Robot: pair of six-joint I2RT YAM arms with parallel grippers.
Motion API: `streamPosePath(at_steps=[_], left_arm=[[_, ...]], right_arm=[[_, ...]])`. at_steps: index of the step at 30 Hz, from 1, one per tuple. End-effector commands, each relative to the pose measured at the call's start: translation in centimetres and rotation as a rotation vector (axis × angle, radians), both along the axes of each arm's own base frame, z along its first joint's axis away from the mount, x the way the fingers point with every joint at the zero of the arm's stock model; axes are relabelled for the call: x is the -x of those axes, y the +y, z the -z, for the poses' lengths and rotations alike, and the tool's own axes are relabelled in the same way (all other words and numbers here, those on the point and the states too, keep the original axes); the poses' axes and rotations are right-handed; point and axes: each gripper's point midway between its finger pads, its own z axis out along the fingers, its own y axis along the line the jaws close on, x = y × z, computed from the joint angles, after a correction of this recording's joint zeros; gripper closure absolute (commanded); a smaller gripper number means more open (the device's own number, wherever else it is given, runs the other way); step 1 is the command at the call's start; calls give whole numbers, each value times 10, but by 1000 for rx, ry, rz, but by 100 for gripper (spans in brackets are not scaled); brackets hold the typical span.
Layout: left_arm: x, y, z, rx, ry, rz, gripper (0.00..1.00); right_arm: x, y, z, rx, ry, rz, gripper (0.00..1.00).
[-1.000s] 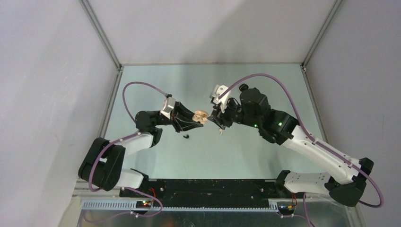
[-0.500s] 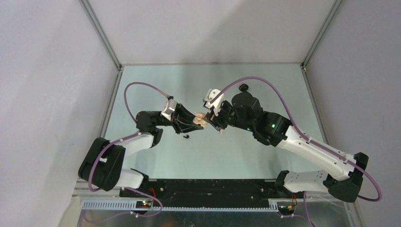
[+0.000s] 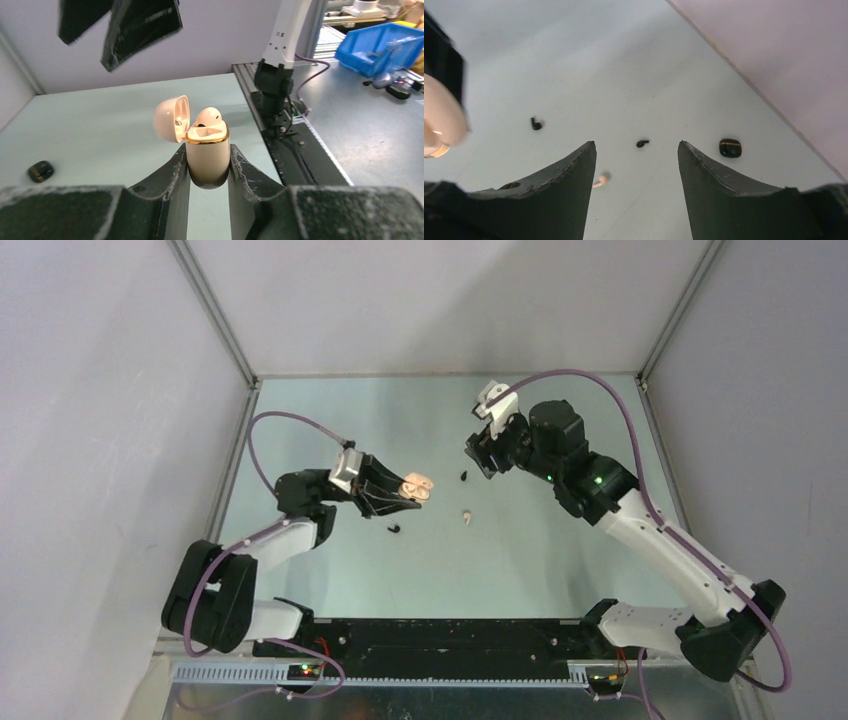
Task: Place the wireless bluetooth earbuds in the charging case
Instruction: Adjust the earbud at the center of the board.
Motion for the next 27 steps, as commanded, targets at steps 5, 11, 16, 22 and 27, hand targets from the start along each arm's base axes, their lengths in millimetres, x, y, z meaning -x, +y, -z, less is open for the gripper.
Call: streamPosePath(at_steps=[5, 11, 16, 22, 27], left_arm=[[-24, 44, -24, 0, -132, -144, 100], [-18, 60, -3, -36, -129, -185, 100], [-4, 62, 14, -36, -144, -197, 100], [-2, 62, 15, -31, -138, -204, 100], [-5, 62, 19, -33, -119, -205, 100]], right_arm=[[-53, 0, 88, 113, 236, 55, 37], [-58, 16, 168, 301, 442, -31, 43], [-85, 1, 222, 507, 538, -27, 47], [-100, -9, 256, 608, 511, 45, 50], [-85, -13, 285, 697, 513, 25, 50]])
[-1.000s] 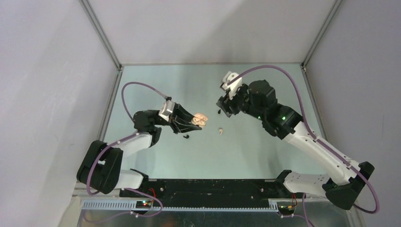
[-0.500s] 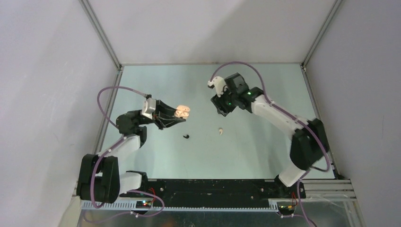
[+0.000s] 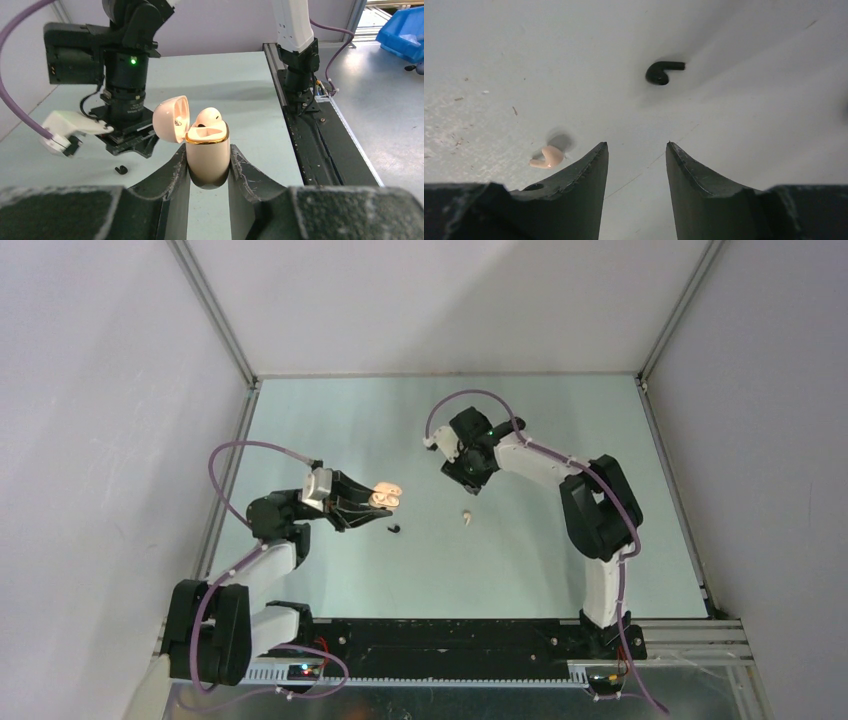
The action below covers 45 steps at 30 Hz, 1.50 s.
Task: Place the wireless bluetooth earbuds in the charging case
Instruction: Adjust the earbud at the center of the board.
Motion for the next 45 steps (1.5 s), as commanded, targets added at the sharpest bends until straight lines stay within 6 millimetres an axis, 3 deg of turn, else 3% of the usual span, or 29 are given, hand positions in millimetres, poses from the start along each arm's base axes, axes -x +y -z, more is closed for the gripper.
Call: streamPosePath(at_steps=[1, 11, 23, 36, 45], left_arm=[[-1, 1, -5, 8, -81, -12, 100], [0, 1, -4, 8, -75, -11, 100], [0, 1, -2, 6, -71, -10, 100], [0, 1, -1, 4, -68, -9, 100], [0, 1, 0, 3, -67, -8, 100]], right_arm=[[6, -1, 15, 80, -28, -51, 50], [28, -8, 42, 132, 52, -119, 52], [78, 15, 40, 59, 187, -292, 53], [110, 3, 40, 98, 294, -389, 55], [119, 21, 40, 29, 307, -413, 55]])
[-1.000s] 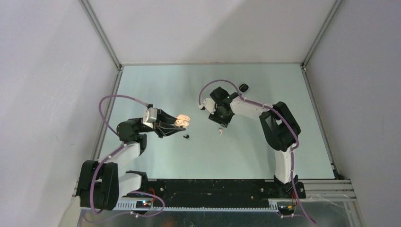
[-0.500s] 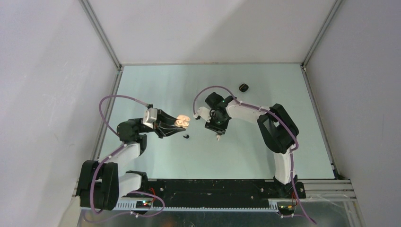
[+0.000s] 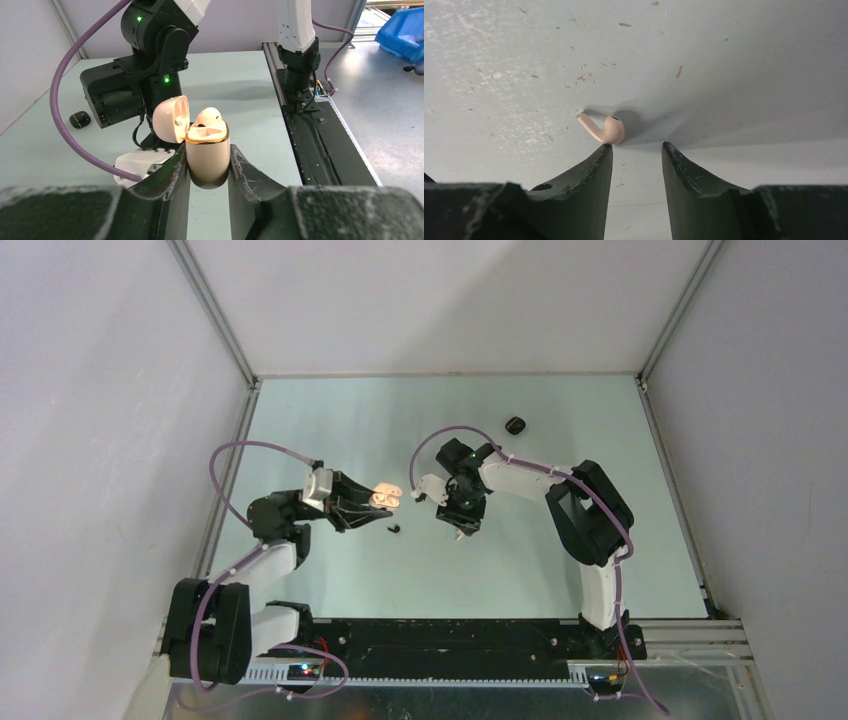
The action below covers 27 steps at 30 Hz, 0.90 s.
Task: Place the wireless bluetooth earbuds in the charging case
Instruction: Adjust the earbud at the center of the board.
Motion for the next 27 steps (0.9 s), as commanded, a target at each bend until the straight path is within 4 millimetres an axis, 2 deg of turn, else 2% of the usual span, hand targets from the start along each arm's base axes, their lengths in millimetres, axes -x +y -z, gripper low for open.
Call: streamPosePath(at_steps=[1, 7, 16, 23, 27], left_arm=[[0, 1, -3, 4, -79, -8, 100], [0, 1, -3, 3, -78, -7, 100], [0, 1, -3, 4, -79, -8, 100], [0, 1, -2, 3, -74, -7, 100], [-1, 1, -2, 2, -74, -7, 100]], right_arm=[[21, 10, -2, -41, 50, -40, 55], [38, 16, -6, -67, 104, -95, 56], [25, 21, 0, -57, 57, -26, 68], [11, 36, -10, -64, 47, 102, 81], [7, 45, -17, -80, 68, 171, 85]])
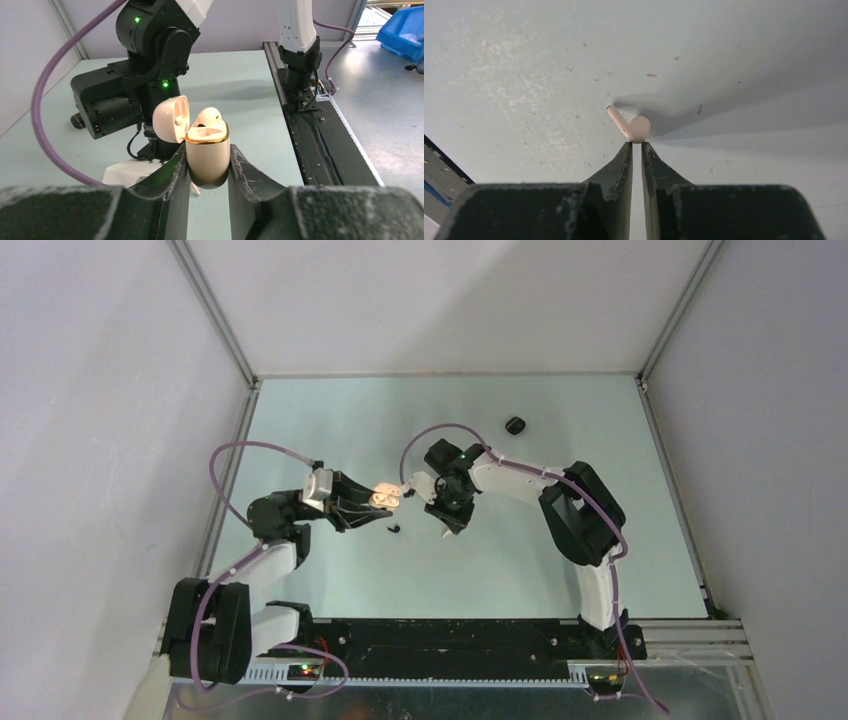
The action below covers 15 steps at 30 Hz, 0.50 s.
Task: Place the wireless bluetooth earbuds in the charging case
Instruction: Adjust the earbud at the center of the board.
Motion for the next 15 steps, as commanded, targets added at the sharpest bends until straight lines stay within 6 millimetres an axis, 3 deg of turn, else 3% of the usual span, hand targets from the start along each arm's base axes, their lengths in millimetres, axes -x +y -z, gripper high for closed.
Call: streamPosePath(at_steps=[1, 4, 9, 15], left_arm=[[-1, 1, -2, 3, -66, -7, 100], [0, 1, -2, 1, -66, -6, 100], [-1, 1, -1, 1, -62, -4, 100], [-1, 1, -1, 2, -60, -5, 100]], right_arm=[[-7, 19, -15, -40, 21, 106, 85], [2, 24, -20, -60, 44, 73, 83], [1, 15, -24, -85, 1, 9, 76], [-16, 3, -31, -168, 36, 69, 66]])
